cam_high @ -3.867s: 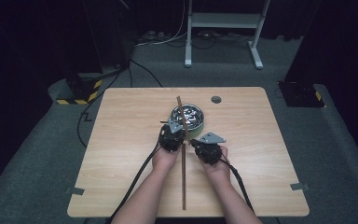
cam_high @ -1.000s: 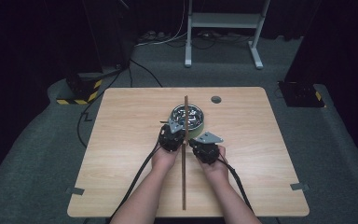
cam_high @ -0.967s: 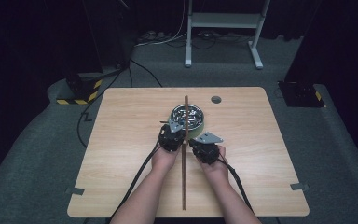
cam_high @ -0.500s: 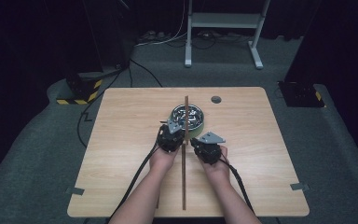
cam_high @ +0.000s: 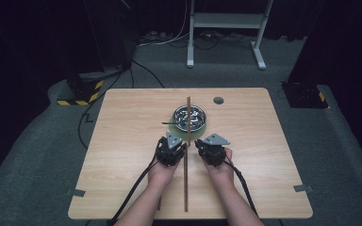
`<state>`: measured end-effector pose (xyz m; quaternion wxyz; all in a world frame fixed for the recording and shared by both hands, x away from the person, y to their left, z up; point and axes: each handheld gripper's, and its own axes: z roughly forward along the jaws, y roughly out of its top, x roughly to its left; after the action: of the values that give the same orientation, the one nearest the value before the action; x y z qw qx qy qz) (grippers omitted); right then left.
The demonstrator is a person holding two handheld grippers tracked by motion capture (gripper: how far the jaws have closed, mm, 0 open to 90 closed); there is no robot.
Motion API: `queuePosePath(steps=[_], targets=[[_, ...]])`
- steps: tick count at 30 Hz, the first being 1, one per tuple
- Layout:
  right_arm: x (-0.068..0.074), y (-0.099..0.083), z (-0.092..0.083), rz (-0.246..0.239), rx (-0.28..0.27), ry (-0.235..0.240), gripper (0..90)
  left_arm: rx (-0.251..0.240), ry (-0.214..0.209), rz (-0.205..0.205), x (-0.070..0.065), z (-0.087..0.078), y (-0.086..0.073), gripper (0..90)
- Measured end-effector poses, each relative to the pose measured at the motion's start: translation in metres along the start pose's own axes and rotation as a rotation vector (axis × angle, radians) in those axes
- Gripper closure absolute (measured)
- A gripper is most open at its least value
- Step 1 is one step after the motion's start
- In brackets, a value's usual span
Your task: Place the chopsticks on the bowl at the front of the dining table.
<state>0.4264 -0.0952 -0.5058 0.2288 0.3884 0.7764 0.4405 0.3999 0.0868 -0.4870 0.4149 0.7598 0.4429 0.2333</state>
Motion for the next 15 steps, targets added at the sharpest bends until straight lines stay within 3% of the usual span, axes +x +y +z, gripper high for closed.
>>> queuePosePath(steps=[4, 10, 15], targets=[[0.000, 0.000, 0.000, -0.005, -0.001, -0.008, 82.1, 0.013, -0.004, -0.009, -0.004, -0.003, -0.003, 76.1], [-0.001, 0.000, -0.001, 0.007, -0.002, -0.004, 82.1, 0.026, -0.001, 0.016, -0.010, -0.004, -0.008, 76.5], [0.000, 0.000, -0.001, 0.008, -0.005, -0.009, 82.1, 0.010, 0.002, 0.019, -0.014, -0.003, -0.011, 78.2]])
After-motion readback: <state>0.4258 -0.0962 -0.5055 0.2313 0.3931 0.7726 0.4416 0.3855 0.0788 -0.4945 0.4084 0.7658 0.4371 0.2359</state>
